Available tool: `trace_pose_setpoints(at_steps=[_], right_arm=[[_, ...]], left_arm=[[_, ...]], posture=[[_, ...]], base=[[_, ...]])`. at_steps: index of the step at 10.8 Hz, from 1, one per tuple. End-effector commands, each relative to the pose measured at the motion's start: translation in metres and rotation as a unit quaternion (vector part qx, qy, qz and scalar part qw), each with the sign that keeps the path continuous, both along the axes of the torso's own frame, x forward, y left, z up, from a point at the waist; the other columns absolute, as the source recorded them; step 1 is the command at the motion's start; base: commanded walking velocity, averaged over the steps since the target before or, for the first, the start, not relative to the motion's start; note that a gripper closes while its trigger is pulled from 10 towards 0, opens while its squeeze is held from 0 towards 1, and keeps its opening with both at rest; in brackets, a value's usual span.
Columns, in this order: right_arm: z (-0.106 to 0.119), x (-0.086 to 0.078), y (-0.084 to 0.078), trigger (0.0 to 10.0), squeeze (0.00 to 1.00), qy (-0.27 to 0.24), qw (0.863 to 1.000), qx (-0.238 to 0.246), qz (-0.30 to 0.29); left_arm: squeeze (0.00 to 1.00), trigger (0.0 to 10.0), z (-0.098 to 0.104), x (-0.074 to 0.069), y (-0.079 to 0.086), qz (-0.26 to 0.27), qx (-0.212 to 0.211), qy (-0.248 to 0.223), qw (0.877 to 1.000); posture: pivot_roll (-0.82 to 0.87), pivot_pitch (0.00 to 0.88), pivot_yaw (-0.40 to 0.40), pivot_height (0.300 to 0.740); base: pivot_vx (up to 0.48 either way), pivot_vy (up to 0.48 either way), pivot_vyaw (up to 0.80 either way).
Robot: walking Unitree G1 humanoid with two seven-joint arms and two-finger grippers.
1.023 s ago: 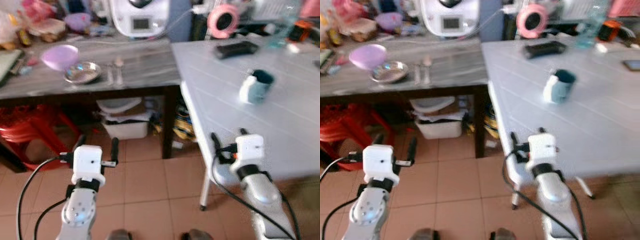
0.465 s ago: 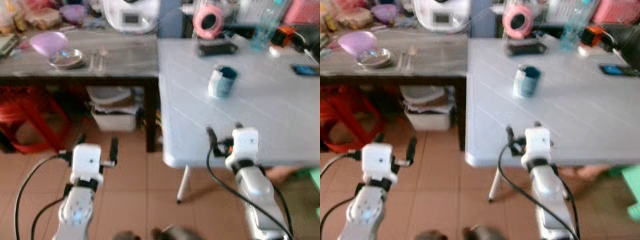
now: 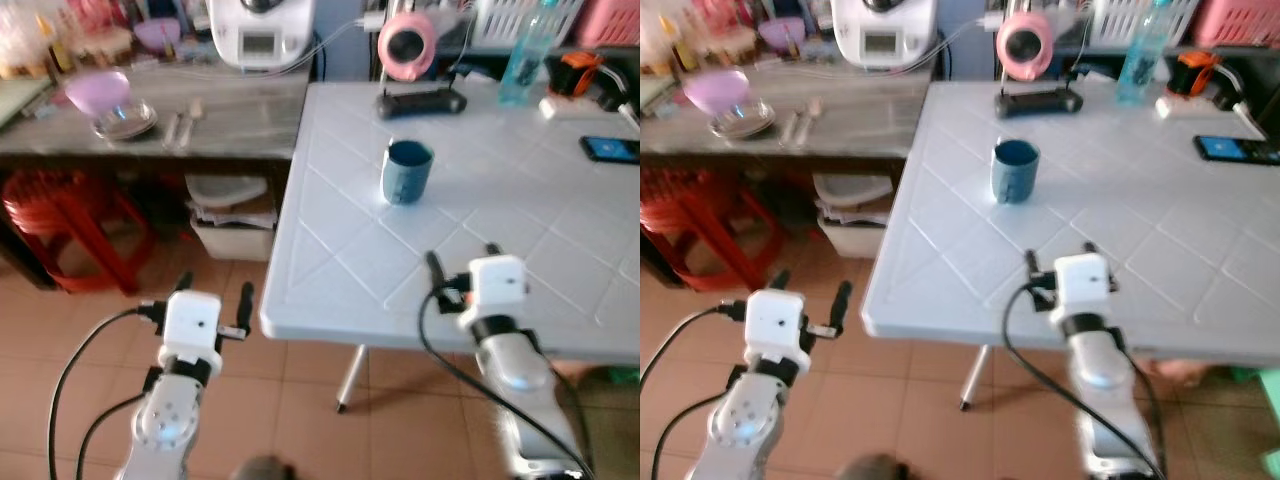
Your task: Setting the table
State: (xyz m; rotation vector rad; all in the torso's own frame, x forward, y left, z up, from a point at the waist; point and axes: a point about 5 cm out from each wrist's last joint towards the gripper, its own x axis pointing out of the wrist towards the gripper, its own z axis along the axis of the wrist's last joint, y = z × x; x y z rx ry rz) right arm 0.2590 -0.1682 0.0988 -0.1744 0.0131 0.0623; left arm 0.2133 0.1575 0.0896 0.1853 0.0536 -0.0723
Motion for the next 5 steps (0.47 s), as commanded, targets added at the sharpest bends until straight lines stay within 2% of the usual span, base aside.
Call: trace_pose_setpoints(at_steps=[1, 2, 3, 5], right_arm=[[0.004, 0.001, -0.003, 10.0, 0.0, -0.006, 1.0, -0.004, -0.005], [0.005, 0.002, -0.004, 10.0, 0.0, -0.011, 1.0, -0.005, -0.005], [0.007, 0.005, -0.005, 10.0, 0.0, -0.014, 1.0, -0.007, -0.003], [0.016, 0.012, 0.0, 10.0, 0.0, -0.033, 0.999, -0.018, 0.021]], left_arm=[[0.0, 10.0, 0.002, 0.004, -0.001, -0.007, -0.003, 0.001, 1.0], [0.0, 10.0, 0.0, 0.007, -0.001, -0.004, -0.004, 0.006, 1.0], [0.0, 10.0, 0.002, 0.008, -0.001, 0.007, -0.026, -0.003, 1.0], [0.0, 10.0, 0.003, 0.008, 0.003, 0.019, -0.019, -0.003, 1.0]], posture=[[0.05, 0.093, 0.048, 0.74], [0.05, 0.093, 0.048, 0.74], [0.05, 0.092, 0.044, 0.74], [0.05, 0.096, 0.041, 0.74]], base=[[0.375, -0.296, 0.0], [0.364, -0.307, 0.0], [0.0, 0.0, 0.0], [0.0, 0.0, 0.0]])
